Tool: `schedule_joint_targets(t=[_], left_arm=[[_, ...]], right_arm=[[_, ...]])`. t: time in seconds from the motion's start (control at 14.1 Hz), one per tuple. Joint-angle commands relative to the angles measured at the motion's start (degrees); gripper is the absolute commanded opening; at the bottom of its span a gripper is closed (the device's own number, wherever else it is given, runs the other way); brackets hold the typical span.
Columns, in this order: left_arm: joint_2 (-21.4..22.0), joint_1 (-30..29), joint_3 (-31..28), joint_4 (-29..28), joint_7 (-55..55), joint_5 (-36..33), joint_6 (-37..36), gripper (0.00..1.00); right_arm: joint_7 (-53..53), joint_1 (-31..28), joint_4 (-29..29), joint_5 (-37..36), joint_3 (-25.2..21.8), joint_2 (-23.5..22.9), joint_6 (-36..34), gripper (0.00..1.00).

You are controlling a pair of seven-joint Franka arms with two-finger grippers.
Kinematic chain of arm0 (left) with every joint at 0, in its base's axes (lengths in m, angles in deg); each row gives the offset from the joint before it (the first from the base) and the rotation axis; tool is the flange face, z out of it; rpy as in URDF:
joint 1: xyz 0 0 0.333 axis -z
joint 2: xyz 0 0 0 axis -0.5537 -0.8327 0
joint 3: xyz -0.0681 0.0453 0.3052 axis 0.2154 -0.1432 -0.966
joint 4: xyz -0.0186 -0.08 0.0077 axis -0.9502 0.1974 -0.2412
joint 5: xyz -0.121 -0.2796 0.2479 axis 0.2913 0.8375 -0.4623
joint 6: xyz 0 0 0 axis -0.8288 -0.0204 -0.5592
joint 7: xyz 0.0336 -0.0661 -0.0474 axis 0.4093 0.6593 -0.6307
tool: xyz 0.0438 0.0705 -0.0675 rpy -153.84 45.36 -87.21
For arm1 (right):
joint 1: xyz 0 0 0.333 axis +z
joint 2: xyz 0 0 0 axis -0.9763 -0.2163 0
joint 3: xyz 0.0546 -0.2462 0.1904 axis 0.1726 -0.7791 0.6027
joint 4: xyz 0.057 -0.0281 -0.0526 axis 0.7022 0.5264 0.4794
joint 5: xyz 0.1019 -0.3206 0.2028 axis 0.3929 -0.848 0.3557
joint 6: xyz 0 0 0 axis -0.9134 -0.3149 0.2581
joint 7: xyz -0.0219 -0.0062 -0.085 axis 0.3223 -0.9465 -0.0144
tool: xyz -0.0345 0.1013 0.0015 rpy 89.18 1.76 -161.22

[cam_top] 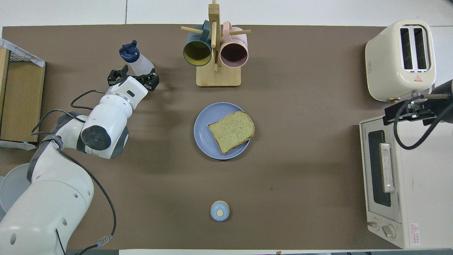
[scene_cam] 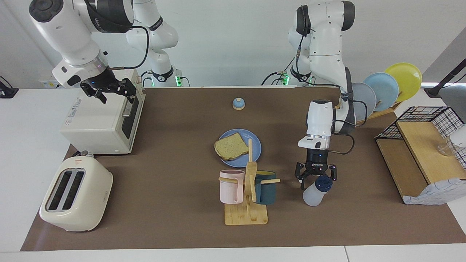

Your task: Put bread on plate and add seasoning

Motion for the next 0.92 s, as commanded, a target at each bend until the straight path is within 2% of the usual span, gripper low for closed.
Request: schedule_joint_targets(t=[0.0, 0.28, 0.43, 0.71, 0.85], left_arm=[[6.3, 0.9, -0.9, -7.4, 0.5, -0.2, 1.3, 1.0], [16.8, 3.7, -0.9, -18.8, 2.0, -0.2, 0.5, 1.0], [21.2, 6.3, -0.9, -21.4, 2.0, -0.2, -4.2, 1.0], [31.1, 13.4, -0.7, -19.3, 1.7, -0.2, -28.0, 1.0], [34.4, 14.9, -0.3, -14.4, 1.7, -0.2, -40.9, 1.0]], right_arm=[[1.1, -0.7, 1.5, 0.1, 0.3, 1.2, 0.7, 1.0], [1.1, -0.7, 1.4, 0.1, 0.3, 1.2, 0.7, 1.0], [1.1, -0.7, 1.5, 0.1, 0.3, 1.2, 0.7, 1.0], [1.1, -0.7, 1.4, 0.1, 0.3, 1.2, 0.7, 1.0], [1.1, -0.7, 1.4, 0.2, 0.3, 1.2, 0.8, 1.0]])
